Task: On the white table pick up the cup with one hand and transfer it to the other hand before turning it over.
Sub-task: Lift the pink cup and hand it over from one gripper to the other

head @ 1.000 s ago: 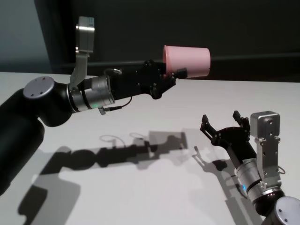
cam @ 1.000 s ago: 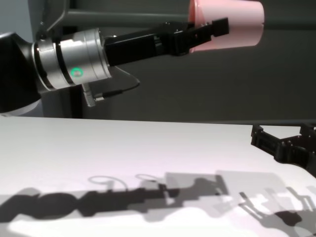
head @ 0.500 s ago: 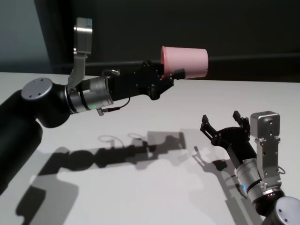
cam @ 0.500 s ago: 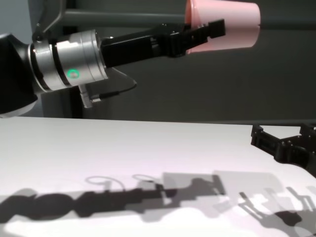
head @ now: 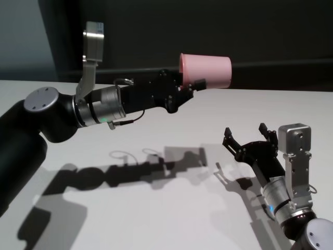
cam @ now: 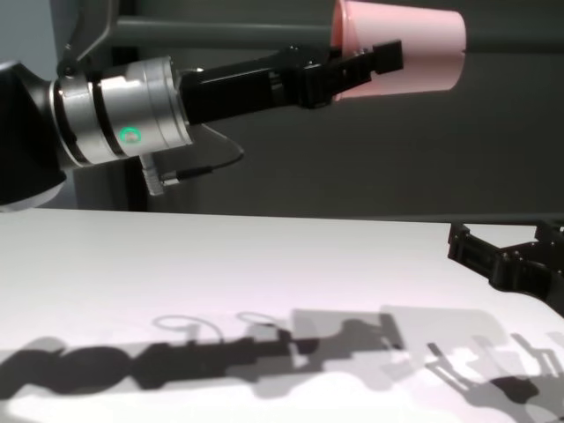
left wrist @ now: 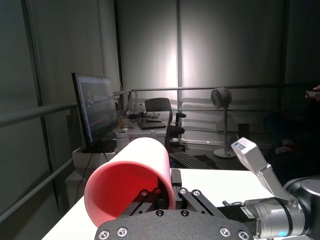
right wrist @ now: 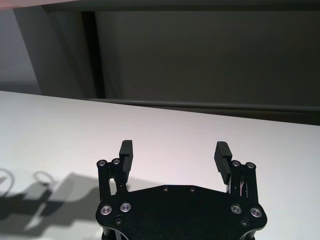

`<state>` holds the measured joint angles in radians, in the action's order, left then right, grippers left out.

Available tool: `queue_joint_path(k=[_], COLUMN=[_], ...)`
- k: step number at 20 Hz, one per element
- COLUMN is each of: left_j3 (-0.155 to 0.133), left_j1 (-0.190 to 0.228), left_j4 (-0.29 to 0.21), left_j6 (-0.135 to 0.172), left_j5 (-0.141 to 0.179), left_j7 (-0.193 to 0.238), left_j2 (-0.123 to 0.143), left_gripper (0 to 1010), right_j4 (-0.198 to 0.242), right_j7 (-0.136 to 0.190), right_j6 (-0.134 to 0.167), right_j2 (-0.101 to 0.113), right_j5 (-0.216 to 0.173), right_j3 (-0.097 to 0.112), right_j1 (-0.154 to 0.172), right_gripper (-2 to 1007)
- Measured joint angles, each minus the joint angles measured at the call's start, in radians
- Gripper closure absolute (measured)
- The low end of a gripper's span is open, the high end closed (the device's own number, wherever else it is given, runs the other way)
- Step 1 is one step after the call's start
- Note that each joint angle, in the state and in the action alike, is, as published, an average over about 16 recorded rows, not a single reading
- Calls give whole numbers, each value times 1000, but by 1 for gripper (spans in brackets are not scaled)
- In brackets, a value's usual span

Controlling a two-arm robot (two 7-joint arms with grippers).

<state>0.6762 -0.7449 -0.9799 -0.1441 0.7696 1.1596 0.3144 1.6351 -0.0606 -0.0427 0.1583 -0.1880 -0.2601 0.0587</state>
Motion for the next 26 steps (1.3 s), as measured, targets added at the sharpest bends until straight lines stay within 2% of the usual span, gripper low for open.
queue_joint_path(k=[26], left_j3=[-1], left_j1=[0], left_j4=[0], left_j6=[0], left_j5=[-2], left_j7=[-2], left_j2=[-1], left_gripper=[963], right_j4=[0], right_j7=[5], right_j6=[0], right_j2=[-2], right_j5=[-4], right_j3=[2], right_j1=[0], right_gripper=[3])
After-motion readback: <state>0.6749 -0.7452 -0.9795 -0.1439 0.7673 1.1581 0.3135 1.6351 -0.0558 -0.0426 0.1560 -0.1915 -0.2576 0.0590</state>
